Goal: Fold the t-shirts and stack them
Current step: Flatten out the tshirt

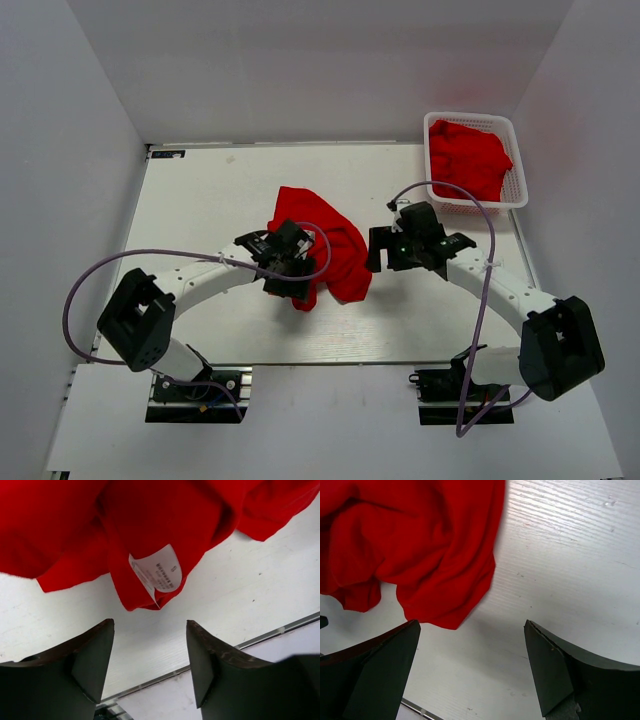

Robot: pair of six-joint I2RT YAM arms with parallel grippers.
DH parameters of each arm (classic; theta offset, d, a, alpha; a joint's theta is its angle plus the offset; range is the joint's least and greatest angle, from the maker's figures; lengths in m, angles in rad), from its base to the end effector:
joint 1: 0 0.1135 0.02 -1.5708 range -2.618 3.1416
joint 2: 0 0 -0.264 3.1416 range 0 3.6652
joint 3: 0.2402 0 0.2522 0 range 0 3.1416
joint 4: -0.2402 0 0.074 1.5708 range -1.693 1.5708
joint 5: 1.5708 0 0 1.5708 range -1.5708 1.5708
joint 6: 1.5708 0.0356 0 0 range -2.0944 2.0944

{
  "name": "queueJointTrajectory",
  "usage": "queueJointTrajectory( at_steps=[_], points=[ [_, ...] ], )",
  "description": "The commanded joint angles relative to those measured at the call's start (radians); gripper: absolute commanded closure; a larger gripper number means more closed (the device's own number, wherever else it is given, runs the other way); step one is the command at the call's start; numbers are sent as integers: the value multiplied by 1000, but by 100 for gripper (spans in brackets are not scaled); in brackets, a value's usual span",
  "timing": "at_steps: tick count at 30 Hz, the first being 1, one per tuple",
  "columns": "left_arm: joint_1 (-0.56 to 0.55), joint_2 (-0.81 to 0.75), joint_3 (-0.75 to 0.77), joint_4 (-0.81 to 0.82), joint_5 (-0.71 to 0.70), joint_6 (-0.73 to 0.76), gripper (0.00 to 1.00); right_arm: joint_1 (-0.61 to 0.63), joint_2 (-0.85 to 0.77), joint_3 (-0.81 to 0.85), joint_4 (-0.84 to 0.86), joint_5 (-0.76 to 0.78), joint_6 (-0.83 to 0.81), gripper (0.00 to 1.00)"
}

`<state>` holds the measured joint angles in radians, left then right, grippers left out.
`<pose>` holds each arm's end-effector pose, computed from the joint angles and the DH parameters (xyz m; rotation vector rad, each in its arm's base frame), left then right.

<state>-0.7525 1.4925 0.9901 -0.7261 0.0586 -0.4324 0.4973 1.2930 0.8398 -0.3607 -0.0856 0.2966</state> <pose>0.2027 -0.1927 0.2081 0.4717 2.8308 -0.3468 0.2352 0.1311 0.2345 -0.2851 2.4177 0.4703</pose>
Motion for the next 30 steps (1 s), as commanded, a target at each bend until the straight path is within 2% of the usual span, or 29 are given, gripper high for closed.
queueJointTrajectory(
  at_steps=[1,4,7,10,15,22,25,26,30],
  points=[
    [-13,-29,-8,79,-25,-31,31,20,-23,-10,52,-22,24,10],
    [-13,-5,-22,100,-34,-40,33,23,-24,-10,51,-17,24,10],
    [-13,-5,-22,125,-34,-40,42,29,-29,-18,55,-11,25,10],
    [-22,23,-33,151,-46,-40,42,30,-21,-18,45,-5,30,10],
    [-22,71,-24,91,-117,-69,44,37,-31,-13,25,12,19,10],
    [-22,39,-27,21,-167,-103,44,41,-12,-4,-15,29,2,10],
    [-22,6,-54,109,-129,-92,44,41,-9,-1,-12,29,2,10],
    [-22,6,-65,135,-77,-92,44,43,-3,1,-11,27,3,10],
    [-22,43,-74,221,-8,-63,47,44,6,18,-33,43,-2,10]
  ],
)
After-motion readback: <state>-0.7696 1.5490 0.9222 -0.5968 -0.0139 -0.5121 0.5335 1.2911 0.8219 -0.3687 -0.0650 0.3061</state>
